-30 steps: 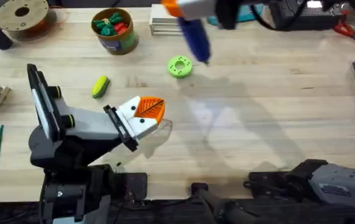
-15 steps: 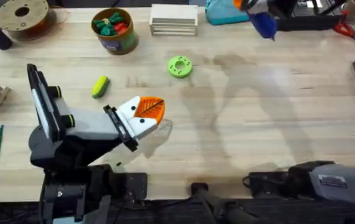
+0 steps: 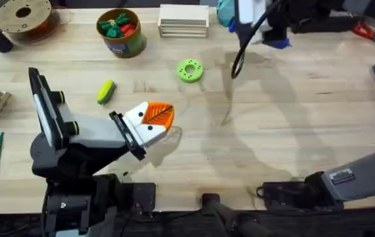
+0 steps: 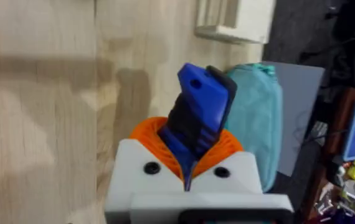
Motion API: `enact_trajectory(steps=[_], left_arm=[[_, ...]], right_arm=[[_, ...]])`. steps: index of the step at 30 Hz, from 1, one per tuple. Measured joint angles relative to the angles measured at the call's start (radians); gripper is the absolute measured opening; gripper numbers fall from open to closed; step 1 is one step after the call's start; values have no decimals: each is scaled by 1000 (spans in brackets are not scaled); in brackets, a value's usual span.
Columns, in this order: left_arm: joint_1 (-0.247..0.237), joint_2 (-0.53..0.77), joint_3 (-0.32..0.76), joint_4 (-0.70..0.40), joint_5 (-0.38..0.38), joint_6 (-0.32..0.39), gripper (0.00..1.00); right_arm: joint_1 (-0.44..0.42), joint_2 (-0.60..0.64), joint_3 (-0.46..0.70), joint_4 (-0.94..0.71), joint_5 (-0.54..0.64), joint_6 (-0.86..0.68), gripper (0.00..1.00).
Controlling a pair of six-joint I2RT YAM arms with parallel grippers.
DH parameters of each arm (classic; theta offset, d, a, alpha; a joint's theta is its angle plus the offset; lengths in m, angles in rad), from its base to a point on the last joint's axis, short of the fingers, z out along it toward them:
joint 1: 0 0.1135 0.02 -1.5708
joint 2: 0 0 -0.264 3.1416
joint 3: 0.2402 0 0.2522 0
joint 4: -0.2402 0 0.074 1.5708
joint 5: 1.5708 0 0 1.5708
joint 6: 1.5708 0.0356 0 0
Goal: Pick up the gripper from the table and insert it into the empty holder that is missing its gripper. Then pick up a screw, insert it into the mounting hole, and use the screwdriver to tighten it. Finally, clean up the table by picking up the vegetable and placing it into the bucket.
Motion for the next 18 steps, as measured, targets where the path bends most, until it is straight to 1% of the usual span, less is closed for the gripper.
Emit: enact_trajectory(steps=[8,18], left_arm=[[0,0,0,0,0,0,5],[0,0,0,0,0,0,5]], right_arm=[[0,118,0,8,24,-48,9],[-6,174,0,34,47,-73,9]])
